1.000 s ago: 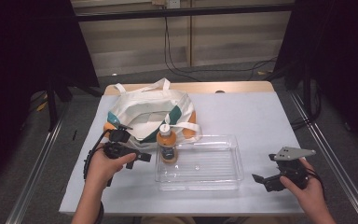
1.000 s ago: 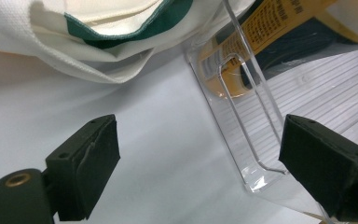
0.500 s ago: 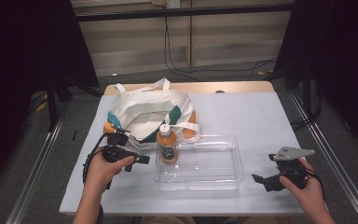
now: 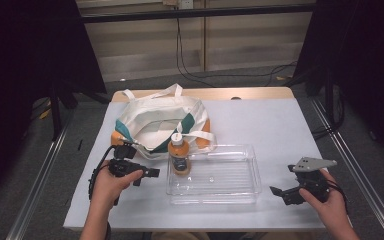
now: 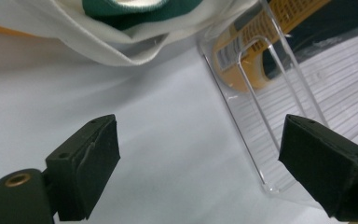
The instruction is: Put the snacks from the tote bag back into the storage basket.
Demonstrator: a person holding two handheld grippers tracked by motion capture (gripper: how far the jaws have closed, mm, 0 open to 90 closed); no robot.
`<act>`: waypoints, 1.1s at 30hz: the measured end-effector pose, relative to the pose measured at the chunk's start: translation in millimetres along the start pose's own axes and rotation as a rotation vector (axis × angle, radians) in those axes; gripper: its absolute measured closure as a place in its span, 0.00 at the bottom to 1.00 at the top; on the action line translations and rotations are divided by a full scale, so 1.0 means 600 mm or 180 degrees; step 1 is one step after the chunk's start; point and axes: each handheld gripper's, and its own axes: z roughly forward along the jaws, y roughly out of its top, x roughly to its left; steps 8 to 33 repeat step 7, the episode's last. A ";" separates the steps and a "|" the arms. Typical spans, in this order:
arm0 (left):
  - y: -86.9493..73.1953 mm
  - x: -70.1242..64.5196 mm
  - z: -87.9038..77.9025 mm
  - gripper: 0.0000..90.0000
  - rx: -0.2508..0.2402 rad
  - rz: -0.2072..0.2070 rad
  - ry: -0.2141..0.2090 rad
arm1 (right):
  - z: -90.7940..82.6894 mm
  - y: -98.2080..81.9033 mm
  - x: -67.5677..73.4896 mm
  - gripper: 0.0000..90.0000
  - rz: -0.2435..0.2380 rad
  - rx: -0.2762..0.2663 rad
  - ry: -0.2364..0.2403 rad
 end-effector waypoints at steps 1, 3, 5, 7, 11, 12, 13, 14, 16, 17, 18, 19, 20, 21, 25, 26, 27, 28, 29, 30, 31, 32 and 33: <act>0.000 0.000 0.000 0.13 -0.0002 0.0015 0.0006 | 0.000 0.000 0.000 0.01 -0.0007 0.0000 0.0003; -0.001 -0.002 0.000 0.13 -0.0043 -0.0006 0.0014 | 0.000 0.000 0.000 0.01 -0.0006 0.0000 0.0004; -0.001 -0.001 -0.002 0.13 -0.0070 0.0011 0.0013 | 0.000 0.000 0.000 0.01 -0.0013 0.0005 0.0008; 0.000 -0.001 -0.004 0.13 -0.0111 0.0035 0.0020 | 0.001 0.000 0.001 0.01 -0.0015 0.0006 0.0019; 0.000 -0.001 -0.004 0.13 -0.0111 0.0035 0.0020 | 0.001 0.000 0.001 0.01 -0.0015 0.0006 0.0019; 0.000 -0.001 -0.004 0.13 -0.0111 0.0035 0.0020 | 0.001 0.000 0.001 0.01 -0.0015 0.0006 0.0019; 0.000 -0.001 -0.004 0.13 -0.0111 0.0035 0.0020 | 0.001 0.000 0.001 0.01 -0.0015 0.0006 0.0019; 0.000 -0.001 -0.004 0.13 -0.0111 0.0035 0.0020 | 0.001 0.000 0.001 0.01 -0.0015 0.0006 0.0019; 0.000 -0.001 -0.004 0.13 -0.0111 0.0035 0.0020 | 0.001 0.000 0.001 0.01 -0.0015 0.0006 0.0019; 0.000 -0.001 -0.004 0.13 -0.0111 0.0035 0.0020 | 0.001 0.000 0.001 0.01 -0.0015 0.0006 0.0019; 0.000 -0.001 -0.004 0.13 -0.0111 0.0035 0.0020 | 0.001 0.000 0.001 0.01 -0.0015 0.0006 0.0019; 0.000 -0.001 -0.004 0.13 -0.0111 0.0035 0.0020 | 0.001 0.000 0.001 0.01 -0.0015 0.0006 0.0019; 0.000 -0.001 -0.004 0.13 -0.0111 0.0035 0.0020 | 0.001 0.000 0.001 0.01 -0.0015 0.0006 0.0019; 0.000 -0.001 -0.004 0.13 -0.0111 0.0035 0.0020 | 0.001 0.000 0.001 0.01 -0.0015 0.0006 0.0019; 0.000 -0.001 -0.004 0.13 -0.0111 0.0035 0.0020 | 0.001 0.000 0.001 0.01 -0.0015 0.0006 0.0019; 0.000 -0.001 -0.004 0.13 -0.0111 0.0035 0.0020 | 0.001 0.000 0.001 0.01 -0.0015 0.0006 0.0019; 0.000 -0.001 -0.004 0.13 -0.0111 0.0035 0.0020 | 0.001 0.000 0.001 0.01 -0.0015 0.0006 0.0019; 0.000 -0.001 -0.004 0.13 -0.0111 0.0035 0.0020 | 0.001 0.000 0.001 0.01 -0.0015 0.0006 0.0019; 0.000 -0.001 -0.004 0.13 -0.0111 0.0035 0.0020 | 0.001 0.000 0.001 0.01 -0.0015 0.0006 0.0019; 0.000 -0.001 -0.004 0.13 -0.0111 0.0035 0.0020 | 0.001 0.000 0.001 0.01 -0.0015 0.0006 0.0019; 0.000 -0.001 -0.004 0.13 -0.0111 0.0035 0.0020 | 0.001 0.000 0.001 0.01 -0.0015 0.0006 0.0019; 0.000 -0.001 -0.004 0.13 -0.0111 0.0035 0.0020 | 0.001 0.000 0.001 0.01 -0.0015 0.0006 0.0019; 0.000 -0.001 -0.004 0.13 -0.0111 0.0035 0.0020 | 0.001 0.000 0.001 0.01 -0.0015 0.0006 0.0019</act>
